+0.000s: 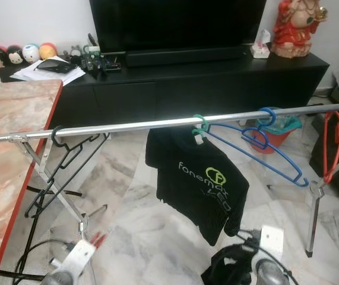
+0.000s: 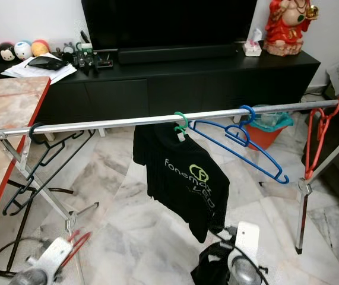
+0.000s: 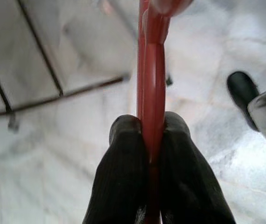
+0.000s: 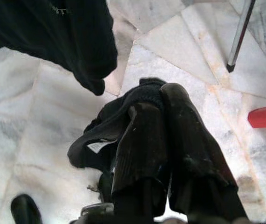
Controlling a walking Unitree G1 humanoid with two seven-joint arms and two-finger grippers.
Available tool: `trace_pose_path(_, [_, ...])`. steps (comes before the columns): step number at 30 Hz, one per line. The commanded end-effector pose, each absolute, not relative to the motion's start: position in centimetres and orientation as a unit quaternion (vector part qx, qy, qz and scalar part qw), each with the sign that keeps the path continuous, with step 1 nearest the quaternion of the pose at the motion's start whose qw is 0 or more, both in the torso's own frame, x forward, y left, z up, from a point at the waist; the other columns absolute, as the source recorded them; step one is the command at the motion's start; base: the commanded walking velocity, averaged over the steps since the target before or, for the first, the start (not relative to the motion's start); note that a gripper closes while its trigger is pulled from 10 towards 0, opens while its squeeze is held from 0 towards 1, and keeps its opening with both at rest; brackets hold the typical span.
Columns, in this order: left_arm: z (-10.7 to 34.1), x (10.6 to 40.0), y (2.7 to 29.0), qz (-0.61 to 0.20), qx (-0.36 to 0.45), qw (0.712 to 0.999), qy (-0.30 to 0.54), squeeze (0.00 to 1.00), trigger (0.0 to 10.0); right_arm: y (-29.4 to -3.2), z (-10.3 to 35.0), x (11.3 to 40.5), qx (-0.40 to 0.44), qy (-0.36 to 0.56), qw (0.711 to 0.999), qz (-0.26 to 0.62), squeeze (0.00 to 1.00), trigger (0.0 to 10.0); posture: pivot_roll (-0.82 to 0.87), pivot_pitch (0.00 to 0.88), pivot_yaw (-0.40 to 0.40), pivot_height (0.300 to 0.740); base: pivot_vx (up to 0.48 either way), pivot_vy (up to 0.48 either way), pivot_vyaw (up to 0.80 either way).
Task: Hang hanger
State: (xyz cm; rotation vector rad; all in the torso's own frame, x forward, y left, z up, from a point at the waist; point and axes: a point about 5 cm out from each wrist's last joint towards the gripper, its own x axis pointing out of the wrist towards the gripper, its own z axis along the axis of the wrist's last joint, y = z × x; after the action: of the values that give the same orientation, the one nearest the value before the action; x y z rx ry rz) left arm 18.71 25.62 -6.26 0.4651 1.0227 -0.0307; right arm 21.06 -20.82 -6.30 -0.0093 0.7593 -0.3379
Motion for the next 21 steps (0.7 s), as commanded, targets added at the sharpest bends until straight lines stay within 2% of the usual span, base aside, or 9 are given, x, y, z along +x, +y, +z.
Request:
trace_pose_path(1, [-6.5,18.3,25.7,0.005,0.206,0.849,0.487,0.00,10.0,-20.7,-6.1,21.5,-0.016,0.362,0.920,-0.150,0.00,10.0,0.00,0.000,-0.033,0.740,0.000,0.000,0.00])
trace_pose_path(4, [-7.5,17.2,25.1,0.040,0.172,0.846,0.503,0.00,10.0,-21.4,-5.5,22.1,-0.042,0.352,0.926,-0.126,0.00,10.0,0.05,0.000,-0.127,0.740,0.000,0.000,0.00])
trace_pose_path(5, [-7.5,17.2,24.9,0.042,0.168,0.847,0.502,0.00,10.0,-21.5,-5.4,22.3,-0.047,0.350,0.928,-0.121,0.00,10.0,0.06,0.000,-0.131,0.740,0.000,0.000,0.00])
trace_pose_path(13, [-8.6,16.2,22.9,0.040,0.142,0.847,0.511,0.00,10.0,-23.3,-4.6,22.7,-0.060,0.333,0.931,-0.133,0.00,10.0,-0.06,0.000,-0.039,0.740,0.000,0.000,0.00])
trace_pose_path(15, [-9.1,15.5,22.3,0.031,0.141,0.842,0.521,0.00,10.0,-24.1,-5.1,21.5,-0.053,0.343,0.926,-0.149,0.00,10.0,-0.14,0.000,0.017,0.740,0.000,0.000,0.00])
trace_pose_path(18, [-9.3,15.2,22.1,0.023,0.147,0.838,0.525,0.00,10.0,-24.8,-5.8,20.1,-0.047,0.359,0.918,-0.164,0.00,10.0,-0.16,0.000,0.042,0.740,0.000,0.000,0.00])
trace_pose_path(21, [-8.8,16.3,22.1,0.020,0.152,0.846,0.511,0.00,10.0,-24.4,-6.4,19.3,-0.045,0.375,0.913,-0.154,0.00,10.0,-0.18,0.000,0.043,0.740,0.000,0.000,0.00])
